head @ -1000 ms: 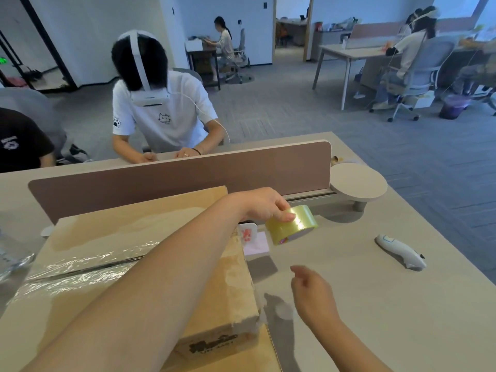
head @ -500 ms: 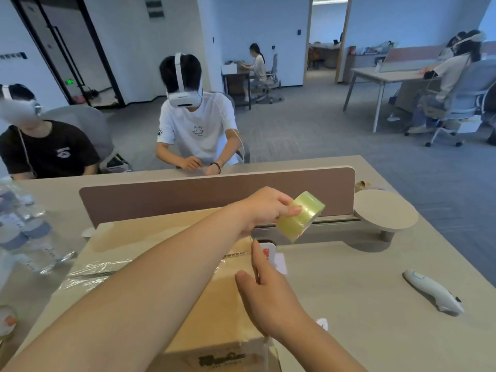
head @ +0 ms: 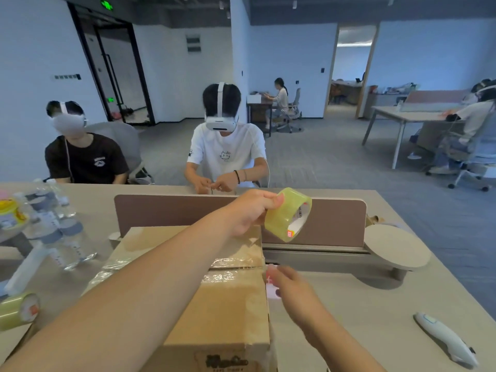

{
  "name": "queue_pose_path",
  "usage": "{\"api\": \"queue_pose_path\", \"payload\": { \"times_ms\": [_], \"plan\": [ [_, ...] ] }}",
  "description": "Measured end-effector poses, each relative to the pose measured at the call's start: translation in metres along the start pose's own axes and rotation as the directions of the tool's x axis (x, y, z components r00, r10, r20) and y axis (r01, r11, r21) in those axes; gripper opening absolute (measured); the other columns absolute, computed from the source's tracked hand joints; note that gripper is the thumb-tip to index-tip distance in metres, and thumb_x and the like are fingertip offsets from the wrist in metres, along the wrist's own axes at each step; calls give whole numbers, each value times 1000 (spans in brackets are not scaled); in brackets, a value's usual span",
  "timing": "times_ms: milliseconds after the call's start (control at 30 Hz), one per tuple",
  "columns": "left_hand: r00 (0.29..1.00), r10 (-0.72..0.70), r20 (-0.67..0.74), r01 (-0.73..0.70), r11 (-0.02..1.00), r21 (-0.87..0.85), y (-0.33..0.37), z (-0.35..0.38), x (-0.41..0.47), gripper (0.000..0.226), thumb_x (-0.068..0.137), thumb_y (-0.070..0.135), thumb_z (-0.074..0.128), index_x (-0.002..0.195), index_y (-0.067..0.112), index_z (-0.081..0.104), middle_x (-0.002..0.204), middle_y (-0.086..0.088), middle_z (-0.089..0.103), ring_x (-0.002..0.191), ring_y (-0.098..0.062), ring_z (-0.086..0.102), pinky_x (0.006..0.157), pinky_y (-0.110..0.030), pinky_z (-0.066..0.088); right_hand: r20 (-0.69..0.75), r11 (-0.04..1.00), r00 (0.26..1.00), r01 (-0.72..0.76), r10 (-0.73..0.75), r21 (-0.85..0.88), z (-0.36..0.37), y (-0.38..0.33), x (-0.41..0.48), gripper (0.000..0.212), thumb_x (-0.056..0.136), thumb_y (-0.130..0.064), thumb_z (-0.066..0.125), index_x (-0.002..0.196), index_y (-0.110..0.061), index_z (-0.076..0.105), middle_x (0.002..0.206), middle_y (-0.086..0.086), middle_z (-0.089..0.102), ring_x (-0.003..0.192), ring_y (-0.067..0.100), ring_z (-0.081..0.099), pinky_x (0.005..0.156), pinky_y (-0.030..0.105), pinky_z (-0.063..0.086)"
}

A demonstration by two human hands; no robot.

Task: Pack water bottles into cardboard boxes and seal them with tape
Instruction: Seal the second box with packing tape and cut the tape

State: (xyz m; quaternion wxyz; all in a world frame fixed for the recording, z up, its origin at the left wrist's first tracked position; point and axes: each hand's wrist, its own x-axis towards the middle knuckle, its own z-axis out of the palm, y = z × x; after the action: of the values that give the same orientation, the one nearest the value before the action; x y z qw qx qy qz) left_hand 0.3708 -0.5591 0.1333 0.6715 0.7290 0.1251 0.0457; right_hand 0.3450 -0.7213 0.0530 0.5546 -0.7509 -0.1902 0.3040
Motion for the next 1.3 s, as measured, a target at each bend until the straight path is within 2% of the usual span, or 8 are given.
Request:
{"api": "queue_pose_path", "payload": {
  "times_ms": [133, 267, 467, 600, 800, 1000, 1167, 1300],
  "plan": [
    [999, -3, 50, 1, 999, 47, 5, -17, -25, 19, 99, 20, 49, 100, 9, 65, 89, -4, 62, 82, -16, 58, 81, -29, 46, -370, 953, 907, 270, -203, 139, -36, -24, 4, 47, 88, -11, 61, 133, -20, 48, 127, -2, 53, 113, 13, 49, 89, 28, 36],
    [980, 11, 199, -37, 991, 127, 5, -29, -46, 21, 92, 23, 56, 91, 3, 60, 85, -5, 52, 82, -17, 50, 83, -32, 41, -24, 892, 914, 401, -405, 210, -51, -54, 10, 86, 66, -16, 68, 142, -35, 34, 134, -16, 47, 121, 3, 47, 87, 23, 41],
    [999, 12, -31, -7, 990, 140, 1, -24, -54, 48, 87, 40, 66, 130, 21, 54, 126, -4, 56, 112, -17, 55, 96, -35, 43, -196, 864, 842, 484, -503, -140, -37, -69, 18, 38, 69, -12, 77, 98, -28, 58, 102, 0, 63, 93, 16, 61, 70, 27, 46],
    [957, -289, -11, 287, 952, -104, -2, -12, -53, 57, 90, 60, 46, 113, 10, 59, 99, -11, 64, 87, -27, 60, 77, -36, 53, -309, 876, 820, 442, -481, -192, -41, -68, 18, 39, 68, -22, 78, 100, -24, 56, 100, 0, 59, 91, 17, 58, 64, 27, 43],
    [943, -319, -94, 279, 914, -295, 1, 2, -34, 18, 96, 20, 56, 89, 5, 64, 82, -11, 64, 74, -22, 63, 70, -31, 58, -346, 830, 771, 403, -535, -385, -49, -69, 18, 38, 72, -16, 75, 99, -27, 50, 98, 0, 50, 91, 18, 52, 65, 26, 40],
    [903, -410, -128, 359, 885, -298, -3, 16, -4, 16, 93, -2, 53, 104, 4, 63, 80, -11, 65, 68, -16, 61, 55, -29, 59, -374, 838, 767, 375, -521, -397, -67, -63, 25, 36, 74, -16, 72, 102, -24, 51, 100, 2, 51, 86, 13, 50, 59, 19, 38],
    [915, -340, -218, 344, 939, -24, -5, 35, 28, 29, 87, -12, 47, 100, 7, 65, 83, -11, 63, 64, -18, 60, 45, -20, 52, -372, 792, 749, 324, -549, -517, -86, -58, 39, 26, 77, -18, 69, 91, -22, 46, 89, 1, 50, 76, 12, 46, 55, 18, 31],
    [919, 123, -373, 162, 747, 645, 0, 20, 72, 17, 85, 5, 58, 84, 22, 54, 97, -6, 59, 86, -24, 57, 75, -29, 47, -271, 650, 853, 101, -446, -753, -98, -39, 59, 34, 83, -34, 64, 84, -21, 33, 83, -3, 41, 78, 19, 42, 61, 28, 30]
  ]
}}
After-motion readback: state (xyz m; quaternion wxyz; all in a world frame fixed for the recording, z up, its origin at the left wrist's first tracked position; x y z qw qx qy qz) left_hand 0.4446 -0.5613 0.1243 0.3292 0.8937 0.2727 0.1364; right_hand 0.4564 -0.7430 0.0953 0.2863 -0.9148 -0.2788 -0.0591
